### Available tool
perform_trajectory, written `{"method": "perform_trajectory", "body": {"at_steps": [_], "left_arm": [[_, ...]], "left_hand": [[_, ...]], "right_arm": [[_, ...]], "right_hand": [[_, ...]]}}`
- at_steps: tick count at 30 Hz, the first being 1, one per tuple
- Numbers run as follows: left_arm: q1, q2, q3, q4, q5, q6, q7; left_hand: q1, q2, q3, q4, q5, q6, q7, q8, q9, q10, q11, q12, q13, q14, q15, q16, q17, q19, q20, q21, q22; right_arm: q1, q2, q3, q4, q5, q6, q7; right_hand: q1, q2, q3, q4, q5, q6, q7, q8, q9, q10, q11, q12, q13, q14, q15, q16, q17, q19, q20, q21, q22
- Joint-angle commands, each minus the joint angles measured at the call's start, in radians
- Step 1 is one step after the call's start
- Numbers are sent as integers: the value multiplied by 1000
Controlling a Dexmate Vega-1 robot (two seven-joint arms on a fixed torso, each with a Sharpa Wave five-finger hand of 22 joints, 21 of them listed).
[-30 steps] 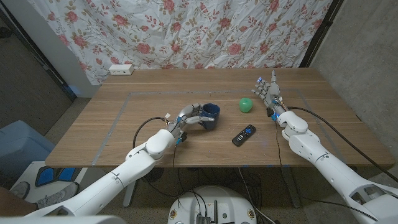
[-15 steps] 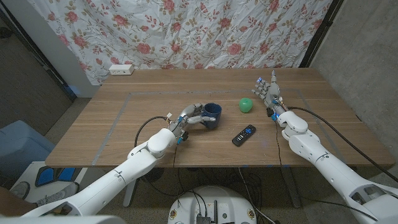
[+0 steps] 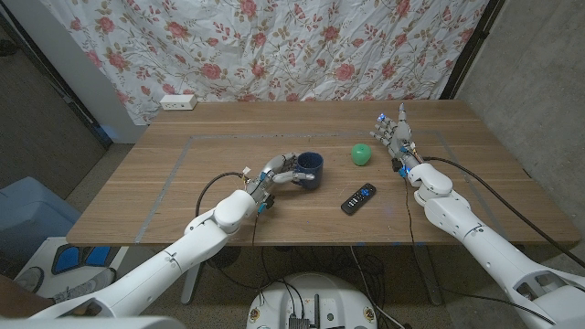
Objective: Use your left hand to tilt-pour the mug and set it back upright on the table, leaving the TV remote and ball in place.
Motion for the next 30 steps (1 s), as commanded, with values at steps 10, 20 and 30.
{"method": "perform_trajectory", "body": {"at_steps": [10, 20, 30], "left_arm": [[12, 15, -14, -2, -27, 0, -8], [8, 24, -21, 4, -40, -10, -25], [-7, 34, -21, 18, -41, -23, -50]], "left_hand": [[-176, 201, 30, 34, 4, -52, -32, 21, -9, -103, 22, -79, -74, -132, 4, -38, -48, -16, 23, -7, -2], [-179, 183, 12, 37, 3, -103, -39, -70, -12, -168, 38, -108, -135, -190, 20, -40, -56, -59, 34, -18, -5], [-185, 160, -4, 39, 6, -154, -46, -148, -13, -207, 55, -112, -186, -233, 30, -41, -58, -99, 40, -24, -8]], "right_arm": [[-1, -1, 0, -1, 0, 0, 0], [0, 0, 0, -1, 0, 0, 0], [0, 0, 0, -1, 0, 0, 0]], "right_hand": [[5, 57, -7, 1, 5, 7, -3, 0, 2, 3, -3, 1, 2, 9, -4, 8, 3, 2, 1, 9, 2], [5, 57, -7, 1, 5, 7, -1, 0, 2, 3, -3, 1, 2, 8, -4, 8, 3, 2, 1, 9, 2], [5, 57, -8, 1, 5, 7, -2, 0, 2, 3, -3, 1, 2, 7, -6, 8, 3, 2, 1, 9, 2]]}}
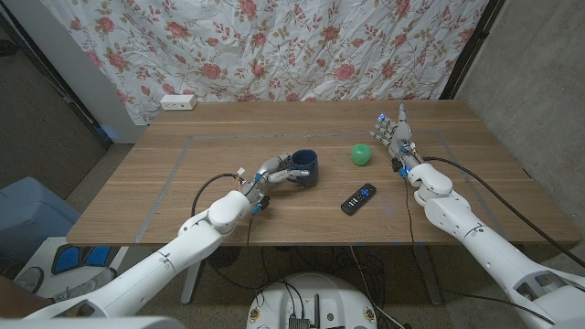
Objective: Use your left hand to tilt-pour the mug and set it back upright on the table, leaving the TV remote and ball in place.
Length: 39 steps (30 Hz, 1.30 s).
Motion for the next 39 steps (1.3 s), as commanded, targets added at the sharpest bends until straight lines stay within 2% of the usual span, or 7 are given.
{"method": "perform_trajectory", "body": {"at_steps": [1, 7, 13, 18, 23, 27, 39], "left_arm": [[-15, 11, -5, 16, -8, -17, -25], [-25, 11, -4, 23, -2, -25, -31], [-33, 9, -6, 32, -6, -38, -40], [-42, 14, -3, 37, -5, -47, -60], [-50, 17, -2, 43, -2, -54, -73], [-57, 21, 0, 48, -2, -57, -87], [-61, 23, -5, 62, -5, -63, -91]], "left_hand": [[-64, 39, 13, 22, 6, -22, -5, -27, 3, -16, 4, -2, -15, -15, 1, -1, 2, -16, 1, -4, 1], [-67, 31, 8, 22, 6, -27, -5, -44, 3, -28, 9, -3, -28, -30, 2, -2, 2, -25, 0, -5, 0], [-69, 21, 3, 22, 8, -53, 5, -77, 3, -44, 24, -3, -48, -49, 9, -2, 2, -43, 0, -6, -1], [-69, 12, -1, 22, 10, -84, 6, -113, 3, -67, 22, -6, -70, -68, 12, -2, 1, -63, -2, -9, -2], [-71, 4, -4, 23, 12, -104, 7, -143, 3, -100, 0, -10, -91, -102, 15, -5, 1, -92, -5, -11, -3], [-69, -5, -6, 22, 13, -125, 9, -167, 4, -125, 7, -12, -108, -124, 18, -4, 1, -117, -11, -13, -4], [-64, -15, -8, 21, 13, -133, 17, -185, 5, -143, 22, -9, -125, -154, 31, -5, 1, -134, -9, -12, -5]], "right_arm": [[0, 0, 0, 0, 0, 0, 0], [0, 0, 0, 0, 0, 0, 0], [0, 0, 0, 0, 0, 0, 0], [0, 0, 0, 0, 0, 0, 0], [0, 0, 0, 0, 0, 0, 0], [0, 0, 0, 0, 0, 0, 0], [1, 0, 0, 2, 0, 1, 1]], "right_hand": [[5, 57, -8, 1, 5, 7, -2, 0, 2, 3, -3, 1, 2, 8, -5, 8, 2, 2, 1, 9, 2], [5, 57, -8, 1, 5, 8, -2, 1, 2, 3, -3, 1, 2, 7, -6, 8, 2, 2, 1, 9, 2], [5, 57, -8, 1, 5, 8, -1, 1, 2, 3, -4, 1, 2, 7, -5, 8, 2, 2, 1, 9, 2], [5, 57, -8, 1, 5, 9, -1, 1, 2, 3, -3, 1, 2, 7, -4, 8, 2, 2, 1, 9, 2], [5, 57, -8, 1, 5, 8, -1, 1, 2, 4, -3, 1, 2, 7, -3, 8, 2, 2, 1, 9, 2], [5, 57, -9, 1, 5, 8, -1, 1, 2, 3, -3, 1, 2, 8, -3, 8, 2, 2, 1, 9, 2], [5, 57, -9, 1, 6, 8, -2, 1, 2, 2, -2, 1, 2, 8, -4, 8, 2, 3, 0, 9, 2]]}}
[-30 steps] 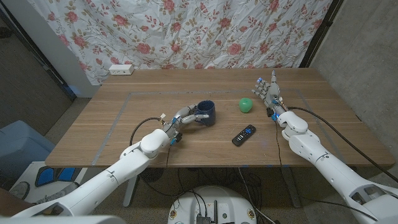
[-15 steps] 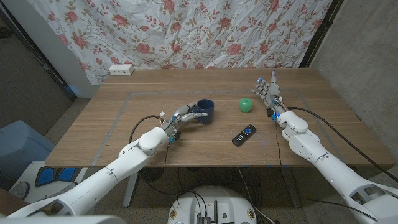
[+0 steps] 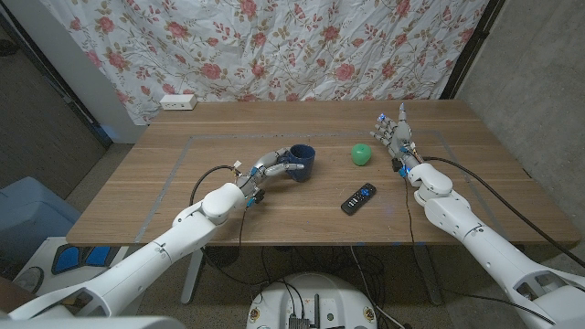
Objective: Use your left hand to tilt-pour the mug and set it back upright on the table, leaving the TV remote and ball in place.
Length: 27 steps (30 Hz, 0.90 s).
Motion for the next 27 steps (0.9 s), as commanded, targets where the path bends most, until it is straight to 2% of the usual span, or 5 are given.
{"method": "perform_trajectory", "body": {"at_steps": [1, 9, 14, 22, 27], "left_arm": [[-9, 4, -3, 16, 0, -7, -9], [-7, 7, -6, 29, -13, -16, -22], [-6, 12, -8, 33, -16, -17, -25], [-13, 16, -9, 49, -26, -39, -51], [-20, 22, -9, 57, -38, -44, -78]], "left_hand": [[2, -11, -3, 2, -3, -8, 5, -9, 4, -10, 3, 1, -3, -15, 5, -5, 1, -10, -1, -3, 0], [3, -24, -7, 1, -5, -26, 10, -24, 4, -31, 8, 0, -13, -34, 8, -5, 1, -28, -4, -5, 0], [-1, -45, -19, 5, -12, -80, 18, -55, 4, -93, 28, -5, -25, -81, 21, -5, 1, -76, -6, -8, -1], [-18, -63, -36, 12, -19, -124, 25, -69, 4, -149, 33, -6, -31, -124, 25, -5, 2, -124, -14, -9, 0], [-35, -68, -48, 17, -23, -177, 37, -78, 4, -206, 50, -9, -33, -176, 37, -8, 2, -178, -14, -10, 0]], "right_arm": [[1, 0, 0, 2, 0, 1, 1], [0, 0, 0, 2, 0, 1, 1], [0, 0, 0, 2, 0, 1, 1], [0, 0, 0, 1, 0, 1, 0], [0, 0, 0, 1, 0, 1, 0]], "right_hand": [[5, 57, -2, 3, 6, 8, -1, 1, 2, 2, -2, 1, 2, 8, -5, 8, 2, 3, 0, 9, 2], [5, 57, -2, 3, 6, 9, -2, 1, 2, 4, -2, 2, 2, 7, -4, 8, 2, 3, 1, 9, 2], [5, 57, -3, 3, 6, 8, -2, 1, 2, 3, -3, 1, 2, 6, -4, 8, 2, 3, 1, 9, 2], [5, 57, -3, 3, 6, 8, -1, 1, 2, 3, -4, 1, 2, 8, -4, 8, 2, 3, 0, 9, 2], [5, 58, -3, 3, 6, 7, -1, 0, 2, 4, -3, 2, 2, 8, -5, 8, 2, 2, 1, 9, 2]]}}
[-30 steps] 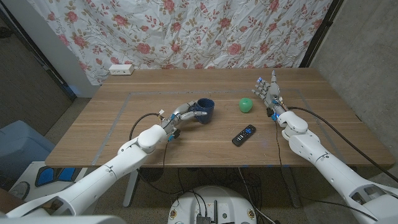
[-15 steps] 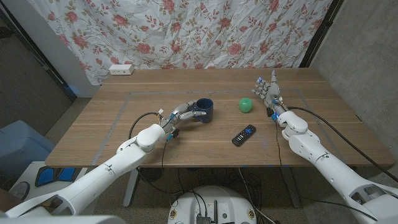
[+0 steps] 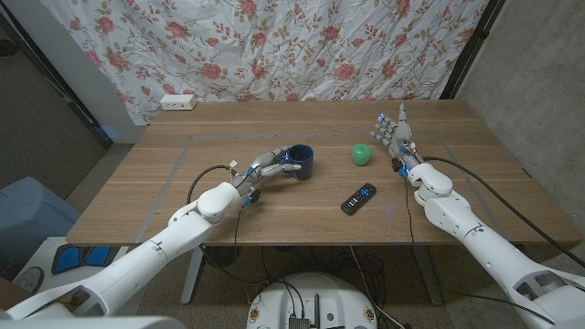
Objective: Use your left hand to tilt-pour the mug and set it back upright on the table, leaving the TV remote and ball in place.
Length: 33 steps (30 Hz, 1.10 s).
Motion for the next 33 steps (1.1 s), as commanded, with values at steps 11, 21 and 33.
{"method": "perform_trajectory", "body": {"at_steps": [11, 21, 33], "left_arm": [[-21, 25, -18, 38, -67, -41, -100], [-26, 26, -48, 56, -110, -85, -124], [-10, 10, -91, 81, -191, -121, -133]], "left_hand": [[-76, -9, -29, 22, -7, -120, 27, -15, 1, -135, 23, -5, -1, -133, 20, -8, 3, -155, 0, -5, 2], [-115, 7, -33, 34, -8, -142, 30, -12, 1, -170, 27, -1, -1, -164, 27, -3, 3, -202, 10, -1, 2], [-136, 17, -36, 41, -9, -134, 29, -7, 1, -175, 27, 3, -1, -169, 27, -1, 3, -215, 12, 1, 2]], "right_arm": [[-1, 0, 0, -1, 0, 0, -1], [-1, 0, 0, 0, 0, 0, 0], [0, 0, 0, 0, 0, 0, 0]], "right_hand": [[5, 58, -4, 3, 6, 8, -2, 1, 2, 4, -2, 1, 2, 8, -4, 8, 2, 2, 1, 9, 2], [5, 58, -4, 3, 6, 8, -2, 1, 2, 3, -3, 1, 2, 9, -4, 9, 2, 2, 1, 9, 2], [5, 58, -4, 3, 6, 9, 0, 1, 2, 3, -3, 1, 3, 8, -4, 8, 2, 2, 1, 9, 2]]}}
